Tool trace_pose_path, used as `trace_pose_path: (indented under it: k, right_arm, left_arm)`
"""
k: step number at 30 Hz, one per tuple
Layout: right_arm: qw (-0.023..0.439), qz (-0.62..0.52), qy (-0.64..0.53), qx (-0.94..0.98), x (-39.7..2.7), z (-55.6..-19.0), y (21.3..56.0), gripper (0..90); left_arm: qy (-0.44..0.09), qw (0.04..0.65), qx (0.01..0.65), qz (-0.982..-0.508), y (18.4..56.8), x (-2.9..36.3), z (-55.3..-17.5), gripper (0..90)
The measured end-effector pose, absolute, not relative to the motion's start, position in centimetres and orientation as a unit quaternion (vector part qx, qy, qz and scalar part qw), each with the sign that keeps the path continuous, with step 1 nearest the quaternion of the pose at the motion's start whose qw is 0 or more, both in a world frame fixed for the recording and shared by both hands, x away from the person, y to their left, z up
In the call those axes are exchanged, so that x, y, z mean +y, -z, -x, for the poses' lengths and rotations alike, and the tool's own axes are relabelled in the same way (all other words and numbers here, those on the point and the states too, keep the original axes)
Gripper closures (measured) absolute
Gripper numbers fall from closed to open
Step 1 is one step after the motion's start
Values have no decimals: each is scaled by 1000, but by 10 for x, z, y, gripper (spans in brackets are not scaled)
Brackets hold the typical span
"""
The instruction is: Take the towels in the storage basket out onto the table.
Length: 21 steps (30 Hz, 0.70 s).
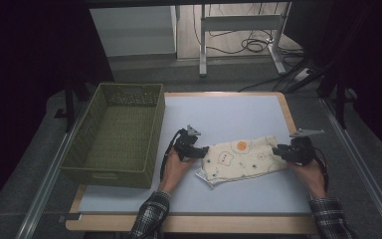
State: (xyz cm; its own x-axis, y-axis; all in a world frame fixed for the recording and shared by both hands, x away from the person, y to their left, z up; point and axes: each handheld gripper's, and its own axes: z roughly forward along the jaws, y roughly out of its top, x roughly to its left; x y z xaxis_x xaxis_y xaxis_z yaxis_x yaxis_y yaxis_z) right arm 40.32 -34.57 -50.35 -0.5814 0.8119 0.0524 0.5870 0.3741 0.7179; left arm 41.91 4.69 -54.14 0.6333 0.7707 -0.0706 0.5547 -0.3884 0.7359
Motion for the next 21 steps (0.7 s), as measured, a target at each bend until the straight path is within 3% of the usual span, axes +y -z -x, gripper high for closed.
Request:
trace_pose_path:
  k: [5,7,21]
  right_arm:
    - [148,-415,-357,823,-339,-388,502,551]
    - [150,-409,-360,825,-335,-381,501,536]
    - [111,-350,-382,848,-290,-351,502,531]
  left_arm:
    - [-151,377,406,-818,542,46,-418,293]
    - [-159,371,416,-815,543,45,-418,243]
    - [-154,373,419,-813,543,47,-419,231]
